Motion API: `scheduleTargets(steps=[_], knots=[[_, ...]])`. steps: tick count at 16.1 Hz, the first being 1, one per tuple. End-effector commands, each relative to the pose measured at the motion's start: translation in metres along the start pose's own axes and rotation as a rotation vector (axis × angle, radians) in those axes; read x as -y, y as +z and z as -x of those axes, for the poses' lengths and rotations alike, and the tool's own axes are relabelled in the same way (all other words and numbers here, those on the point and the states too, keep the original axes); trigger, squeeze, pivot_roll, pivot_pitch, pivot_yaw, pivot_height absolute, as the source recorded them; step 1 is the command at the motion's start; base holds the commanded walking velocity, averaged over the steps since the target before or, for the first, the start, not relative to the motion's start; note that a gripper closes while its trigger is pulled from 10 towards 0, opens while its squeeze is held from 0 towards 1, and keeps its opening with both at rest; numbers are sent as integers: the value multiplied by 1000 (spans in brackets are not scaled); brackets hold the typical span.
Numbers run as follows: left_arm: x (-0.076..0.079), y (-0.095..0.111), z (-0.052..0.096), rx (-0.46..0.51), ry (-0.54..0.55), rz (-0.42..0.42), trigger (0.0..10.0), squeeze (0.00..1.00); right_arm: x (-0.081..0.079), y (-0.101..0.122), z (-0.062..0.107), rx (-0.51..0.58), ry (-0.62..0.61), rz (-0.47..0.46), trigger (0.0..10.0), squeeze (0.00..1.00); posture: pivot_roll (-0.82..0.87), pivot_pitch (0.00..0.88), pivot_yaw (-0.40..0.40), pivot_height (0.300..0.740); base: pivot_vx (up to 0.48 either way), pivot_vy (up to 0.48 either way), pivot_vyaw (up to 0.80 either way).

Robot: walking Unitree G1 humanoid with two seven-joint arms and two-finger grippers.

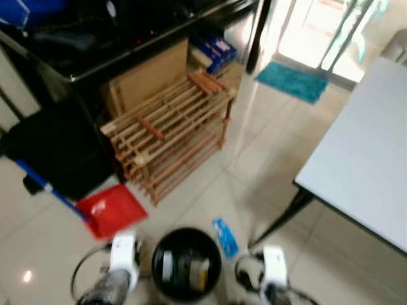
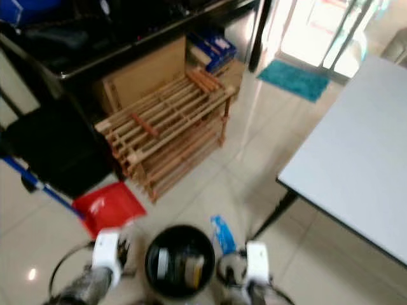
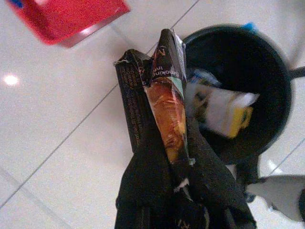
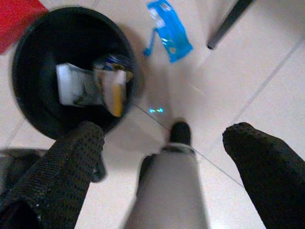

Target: Picking trash to rubbish bin

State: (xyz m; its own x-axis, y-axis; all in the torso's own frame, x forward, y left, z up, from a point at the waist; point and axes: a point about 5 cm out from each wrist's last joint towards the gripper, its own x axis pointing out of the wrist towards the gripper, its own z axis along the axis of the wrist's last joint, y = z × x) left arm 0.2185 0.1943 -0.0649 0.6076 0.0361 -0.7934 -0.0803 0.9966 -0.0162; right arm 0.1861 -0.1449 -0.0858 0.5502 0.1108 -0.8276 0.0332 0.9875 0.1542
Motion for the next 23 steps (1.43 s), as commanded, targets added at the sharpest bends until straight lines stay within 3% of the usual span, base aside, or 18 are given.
scheduleTargets(steps=[1, 5, 11, 14, 17, 23], knots=[[-6, -17, 2, -52, 20, 9, 10000, 0, 0, -7, 1, -22, -2, -10, 10000, 0, -2, 137, -25, 740, 0, 0, 0], [-6, -16, 2, -48, 17, -7, 10000, 0, 1, -8, 1, -24, -4, -5, 10000, 0, -10, 135, -25, 740, 0, 0, 0], [-6, 5, 0, 4, 17, -50, 10000, 0, 9, 2, 1, 4, -21, 10, 10000, 0, -29, 139, -28, 740, 0, 0, 0], [4, 29, -2, 78, -16, -94, 10000, 0, 7, 24, -1, 80, -4, 13, 10000, 0, -52, 159, -31, 740, 0, 0, 0], [11, 40, -3, 105, -35, -108, 10000, 0, 5, 26, -1, 74, 10, 53, 10000, 0, -123, 158, -45, 740, 0, 0, 0], [10, 32, -3, 86, -44, -106, 10000, 0, 4, 16, 0, 70, 17, 26, 10000, 0, -143, 157, -31, 740, 0, 0, 0]])
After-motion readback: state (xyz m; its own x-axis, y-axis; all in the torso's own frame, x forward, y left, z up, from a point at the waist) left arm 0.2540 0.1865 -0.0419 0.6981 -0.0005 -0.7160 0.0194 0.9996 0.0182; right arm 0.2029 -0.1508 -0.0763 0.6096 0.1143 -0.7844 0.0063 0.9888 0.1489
